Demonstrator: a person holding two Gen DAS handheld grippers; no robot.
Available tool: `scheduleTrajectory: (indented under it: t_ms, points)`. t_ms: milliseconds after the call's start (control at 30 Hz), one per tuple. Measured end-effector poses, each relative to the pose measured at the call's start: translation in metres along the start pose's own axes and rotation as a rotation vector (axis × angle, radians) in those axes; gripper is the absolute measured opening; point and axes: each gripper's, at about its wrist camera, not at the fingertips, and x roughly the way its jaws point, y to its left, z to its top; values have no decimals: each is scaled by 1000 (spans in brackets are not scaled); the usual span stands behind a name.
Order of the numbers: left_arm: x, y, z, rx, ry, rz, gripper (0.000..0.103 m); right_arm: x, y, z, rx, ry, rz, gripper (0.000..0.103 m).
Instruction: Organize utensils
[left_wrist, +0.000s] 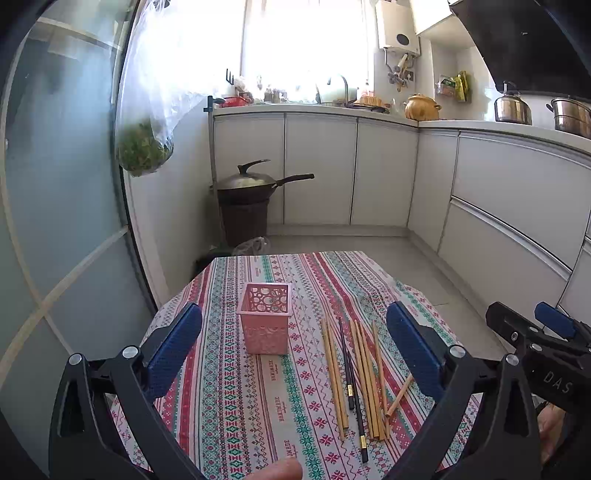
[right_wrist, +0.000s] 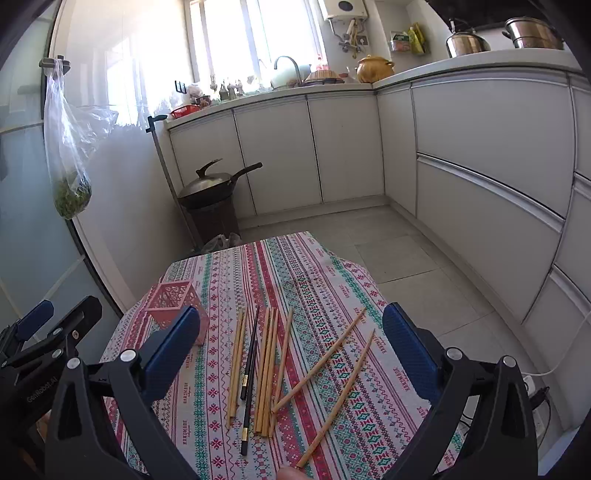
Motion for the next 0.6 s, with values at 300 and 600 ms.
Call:
scheduleTrajectory:
  t_ms: [300, 600]
  points:
    - [1, 0, -1, 0, 7, 1, 96, 4, -1, -3, -2, 9, -3, 96]
    - [2, -1, -2, 2, 10, 1, 96, 6, -3, -5, -4, 12, -3, 96]
